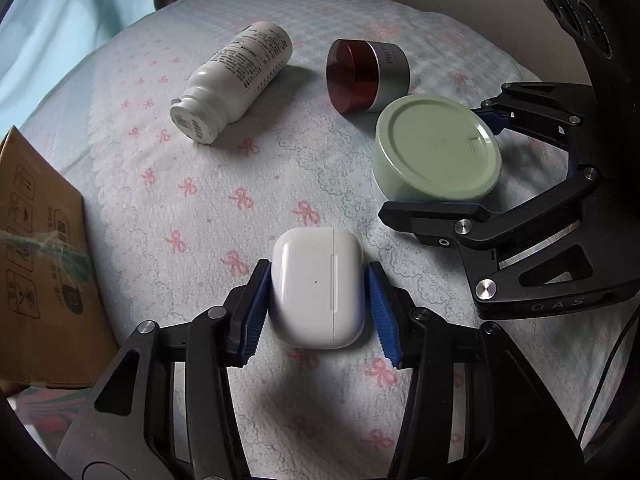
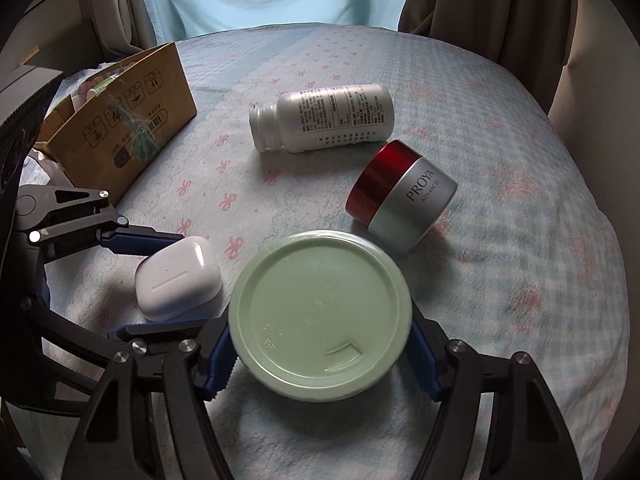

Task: Organize rigid objects
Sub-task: 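Grasp the white earbud case with the left tool while the right tool grasps the green-lidded jar, then carry the earbud case and green-lidded jar into the cardboard box and release both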

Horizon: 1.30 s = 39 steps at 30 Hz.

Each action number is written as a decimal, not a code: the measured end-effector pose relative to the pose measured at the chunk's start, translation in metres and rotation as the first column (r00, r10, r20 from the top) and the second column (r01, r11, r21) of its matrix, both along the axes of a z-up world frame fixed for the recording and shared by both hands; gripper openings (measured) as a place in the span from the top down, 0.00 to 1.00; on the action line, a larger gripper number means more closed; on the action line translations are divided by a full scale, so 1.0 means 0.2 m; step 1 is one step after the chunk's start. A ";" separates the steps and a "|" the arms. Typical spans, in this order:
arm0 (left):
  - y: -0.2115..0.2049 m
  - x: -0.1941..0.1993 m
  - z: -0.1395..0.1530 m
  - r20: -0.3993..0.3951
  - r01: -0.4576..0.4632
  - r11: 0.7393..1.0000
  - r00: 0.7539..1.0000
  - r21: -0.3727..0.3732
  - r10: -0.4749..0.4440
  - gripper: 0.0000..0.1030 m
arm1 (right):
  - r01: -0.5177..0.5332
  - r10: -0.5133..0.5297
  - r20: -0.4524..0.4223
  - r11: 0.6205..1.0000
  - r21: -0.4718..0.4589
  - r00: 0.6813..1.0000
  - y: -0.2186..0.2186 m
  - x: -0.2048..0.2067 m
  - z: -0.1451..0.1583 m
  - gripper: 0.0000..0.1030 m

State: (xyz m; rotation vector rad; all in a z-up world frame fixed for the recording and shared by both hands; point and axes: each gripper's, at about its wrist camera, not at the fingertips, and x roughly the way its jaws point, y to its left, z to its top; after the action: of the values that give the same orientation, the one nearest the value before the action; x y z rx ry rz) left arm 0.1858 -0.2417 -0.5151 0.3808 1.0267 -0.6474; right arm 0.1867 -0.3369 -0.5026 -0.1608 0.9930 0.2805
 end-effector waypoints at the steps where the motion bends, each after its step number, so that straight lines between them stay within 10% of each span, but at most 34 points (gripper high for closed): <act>1: 0.00 0.00 0.00 -0.007 -0.002 1.000 1.000 -0.005 0.002 0.60 | 0.000 0.000 -0.003 1.000 0.000 1.000 0.00 0.00 0.00 0.34; 23: 0.19 0.03 0.17 0.005 -0.120 0.991 0.993 -0.052 0.120 0.60 | 0.032 -0.032 0.002 0.999 -0.019 0.999 0.05 -0.04 0.11 0.35; 39: 0.56 -0.18 1.21 0.120 -0.282 0.944 0.945 -0.174 0.304 0.60 | 0.104 -0.108 0.109 0.994 0.041 0.988 0.16 -0.17 1.00 0.35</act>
State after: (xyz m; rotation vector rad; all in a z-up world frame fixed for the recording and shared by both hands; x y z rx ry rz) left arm 0.1507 -0.1292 -0.2726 0.1312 0.8653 -0.4193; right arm 0.1522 -0.3049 -0.3017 -0.0897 0.8821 0.1893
